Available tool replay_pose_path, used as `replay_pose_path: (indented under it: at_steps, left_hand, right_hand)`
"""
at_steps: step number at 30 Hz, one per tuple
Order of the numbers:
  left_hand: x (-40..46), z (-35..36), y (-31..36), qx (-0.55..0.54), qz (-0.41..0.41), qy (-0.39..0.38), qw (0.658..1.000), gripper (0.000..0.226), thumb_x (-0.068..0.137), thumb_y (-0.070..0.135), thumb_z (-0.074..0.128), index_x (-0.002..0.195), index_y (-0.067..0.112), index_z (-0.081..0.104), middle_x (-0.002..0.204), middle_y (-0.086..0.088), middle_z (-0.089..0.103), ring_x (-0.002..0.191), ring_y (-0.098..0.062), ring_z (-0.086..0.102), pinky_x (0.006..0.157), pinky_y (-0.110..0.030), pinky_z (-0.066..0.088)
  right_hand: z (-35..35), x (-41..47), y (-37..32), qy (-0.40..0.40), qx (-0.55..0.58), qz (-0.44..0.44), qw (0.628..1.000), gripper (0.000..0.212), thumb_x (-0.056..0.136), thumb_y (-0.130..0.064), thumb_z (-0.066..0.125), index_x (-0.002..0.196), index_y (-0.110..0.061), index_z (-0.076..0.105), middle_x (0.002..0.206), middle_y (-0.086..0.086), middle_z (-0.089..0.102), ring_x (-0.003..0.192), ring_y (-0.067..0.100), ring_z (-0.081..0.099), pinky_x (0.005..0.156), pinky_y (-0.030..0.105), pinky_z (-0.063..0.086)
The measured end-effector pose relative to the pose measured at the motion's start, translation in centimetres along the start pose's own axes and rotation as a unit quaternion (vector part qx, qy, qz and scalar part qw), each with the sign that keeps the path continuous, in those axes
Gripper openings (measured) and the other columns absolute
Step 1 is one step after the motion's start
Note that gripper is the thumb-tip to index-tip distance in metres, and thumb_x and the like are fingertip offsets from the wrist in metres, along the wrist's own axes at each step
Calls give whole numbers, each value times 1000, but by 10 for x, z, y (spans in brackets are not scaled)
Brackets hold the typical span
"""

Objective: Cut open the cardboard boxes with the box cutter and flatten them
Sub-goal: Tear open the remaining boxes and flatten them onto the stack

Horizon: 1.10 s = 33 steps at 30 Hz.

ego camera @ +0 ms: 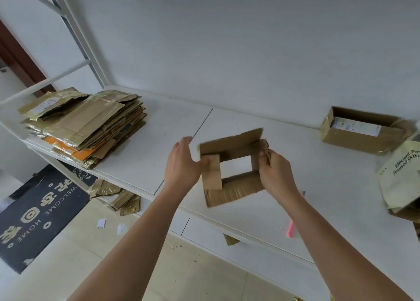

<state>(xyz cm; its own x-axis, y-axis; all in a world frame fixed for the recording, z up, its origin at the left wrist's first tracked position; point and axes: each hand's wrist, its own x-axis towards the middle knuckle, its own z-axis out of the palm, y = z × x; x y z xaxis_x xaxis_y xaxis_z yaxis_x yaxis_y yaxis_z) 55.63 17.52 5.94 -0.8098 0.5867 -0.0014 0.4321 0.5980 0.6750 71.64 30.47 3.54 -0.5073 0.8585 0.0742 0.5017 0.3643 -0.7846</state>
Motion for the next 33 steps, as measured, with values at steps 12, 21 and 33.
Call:
replay_pose_path:
  at_steps: [12,21,33]
  left_hand:
    - [0,30,-25,-221,-72,-14,972,55,98,16,53,146,34,31,121,-2,58,89,-17,61,73,-38,59]
    - [-4,18,-124,-521,-339,-237,747,74,68,-20,27,130,7,59,119,-23,63,98,-34,61,81,-42,59]
    - [26,41,-122,-121,-272,-211,931,21,89,20,71,105,6,68,104,-7,67,93,-24,65,72,-33,55]
  right_hand:
    - [12,-7,18,-33,31,-65,997,50,106,-14,37,155,-22,27,94,12,67,65,11,58,56,12,44]
    - [22,-18,66,-316,-55,-130,938,65,99,7,44,148,-35,40,154,-23,25,143,7,33,117,21,28]
    - [50,-23,76,-400,-162,-35,901,62,92,-9,42,146,-38,43,159,-26,18,148,9,17,117,36,28]
